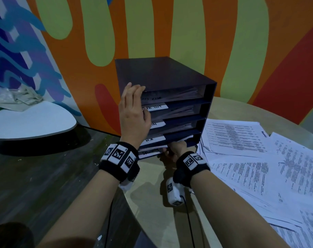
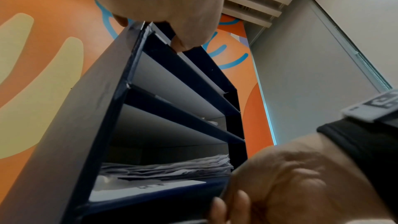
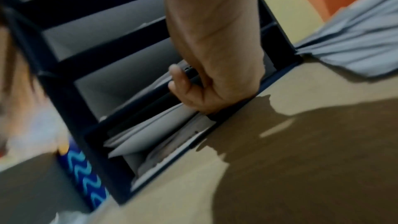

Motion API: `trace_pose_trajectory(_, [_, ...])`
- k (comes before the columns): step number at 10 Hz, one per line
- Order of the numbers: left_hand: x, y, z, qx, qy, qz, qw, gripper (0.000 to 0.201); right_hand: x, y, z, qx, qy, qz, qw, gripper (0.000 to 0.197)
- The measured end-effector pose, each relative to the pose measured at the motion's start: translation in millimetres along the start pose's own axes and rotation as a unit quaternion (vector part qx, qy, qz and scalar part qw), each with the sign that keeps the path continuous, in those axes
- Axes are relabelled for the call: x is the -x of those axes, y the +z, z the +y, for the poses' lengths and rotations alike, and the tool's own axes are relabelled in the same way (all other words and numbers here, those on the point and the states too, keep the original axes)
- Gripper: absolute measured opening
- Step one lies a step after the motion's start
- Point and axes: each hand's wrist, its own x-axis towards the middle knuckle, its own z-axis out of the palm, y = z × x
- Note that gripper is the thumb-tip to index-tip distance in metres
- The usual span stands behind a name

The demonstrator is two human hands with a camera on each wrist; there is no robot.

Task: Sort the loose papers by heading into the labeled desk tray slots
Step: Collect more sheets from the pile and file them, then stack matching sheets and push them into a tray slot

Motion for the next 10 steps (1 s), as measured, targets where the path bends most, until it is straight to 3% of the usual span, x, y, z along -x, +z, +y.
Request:
trace_pose_trajectory(2, [0.0,2.3,0.0,0.001,0.006,0.004,1.000,0.055,-4.5,-0.1,-5.4,-0.080,0.023,0.018,0.996,0.036])
trace_pose_trajectory(3, [0.0,2.3,0.7,0.003,0.002,0.002,1.000,0.055,-9.0,-2.2,-2.0,-0.130,0.029,0.001,0.991,0.025])
trace_pose_trajectory(5, [0.4,0.9,2.6,0.002,-0.006,0.000,1.000,0.055,0.7,-16.3,-7.2,-0.048,-0.008,-0.042,0.998,0.022])
trace_pose_trajectory(6, [1.5,1.5,8.9,-0.007,-0.034,-0.001,0.999,0.056,6.0,-39.9,-22.2,0.094,-0.081,0.023,0.992,0.010])
trace_pose_trajectory(7, [-0.9,2.0,23.7,-0.015,-0.088,0.009,0.996,0.050,15.1,-87.8,-47.5,0.242,-0.184,0.069,0.950,0.010])
trace_pose_trajectory(8, [-0.2,7.4,49.5,-0.015,-0.082,0.043,0.996,0.045,26.2,-156.7,-67.6,0.307,-0.205,0.142,0.918,0.008])
trace_pose_trajectory(9, [9.5,23.7,87.1,0.043,0.032,0.050,0.997,0.041,40.4,-224.1,-75.5,0.338,-0.196,0.218,0.894,0.025])
trace_pose_trajectory(10, [26.1,55.7,123.9,0.110,0.106,-0.087,0.984,0.044,49.9,-277.4,-68.7,0.425,-0.109,0.249,0.863,0.039])
